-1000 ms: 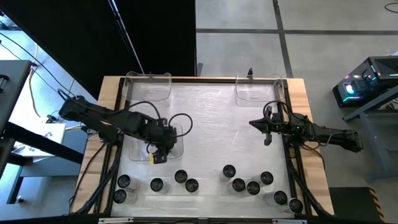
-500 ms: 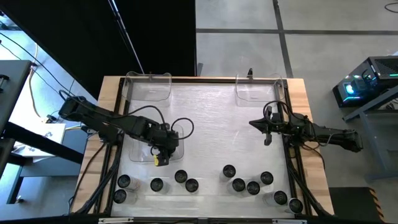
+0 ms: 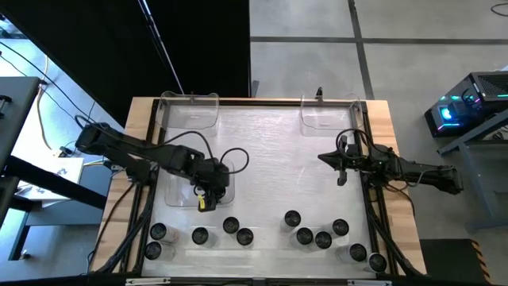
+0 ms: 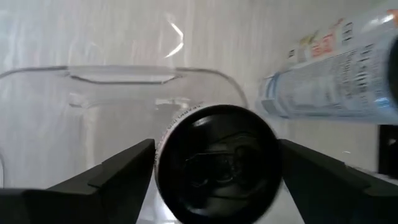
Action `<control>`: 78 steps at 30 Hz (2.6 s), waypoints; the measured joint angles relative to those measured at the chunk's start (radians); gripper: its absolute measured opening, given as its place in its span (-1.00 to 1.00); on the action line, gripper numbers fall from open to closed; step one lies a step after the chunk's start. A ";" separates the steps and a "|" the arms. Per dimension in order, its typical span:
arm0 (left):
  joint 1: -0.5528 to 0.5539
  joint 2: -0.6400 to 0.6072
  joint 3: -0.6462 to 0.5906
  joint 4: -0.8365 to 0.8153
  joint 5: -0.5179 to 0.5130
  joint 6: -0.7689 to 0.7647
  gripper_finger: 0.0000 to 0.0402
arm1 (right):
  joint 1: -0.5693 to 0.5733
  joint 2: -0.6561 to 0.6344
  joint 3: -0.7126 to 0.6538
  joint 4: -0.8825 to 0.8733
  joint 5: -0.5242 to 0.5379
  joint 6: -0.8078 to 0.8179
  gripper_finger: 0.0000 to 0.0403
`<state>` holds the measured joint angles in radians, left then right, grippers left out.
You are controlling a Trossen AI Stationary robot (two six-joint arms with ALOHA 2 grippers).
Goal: Sort soda cans
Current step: Put the white-pink can into the bottom transparent bin
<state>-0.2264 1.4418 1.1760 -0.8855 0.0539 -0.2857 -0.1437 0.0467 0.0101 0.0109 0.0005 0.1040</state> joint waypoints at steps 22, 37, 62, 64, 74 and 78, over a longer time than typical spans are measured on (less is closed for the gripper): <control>-0.181 -0.078 0.408 -0.678 -0.111 -0.418 0.64 | 0.000 0.000 0.000 0.000 0.000 0.000 -1.00; -0.512 -0.248 0.106 -0.622 -0.017 -1.632 0.64 | 0.000 0.000 0.000 0.000 0.000 0.000 -1.00; -0.694 -0.211 0.048 -0.493 -0.044 -1.951 0.64 | 0.000 0.000 0.000 0.000 0.000 0.000 -1.00; -0.699 -0.211 0.048 -0.488 -0.037 -1.933 0.64 | 0.000 0.000 0.000 0.000 0.000 0.000 -1.00; -0.706 -0.211 0.048 -0.485 -0.044 -1.859 0.67 | 0.000 0.000 0.000 0.000 0.000 0.000 -1.00; -0.706 -0.211 0.049 -0.438 -0.034 -1.868 0.67 | 0.000 0.000 0.000 0.000 0.000 0.000 -1.00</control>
<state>-0.9325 1.2304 1.2251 -1.3239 0.0197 -2.1540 -0.1436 0.0467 0.0099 0.0109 0.0006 0.1040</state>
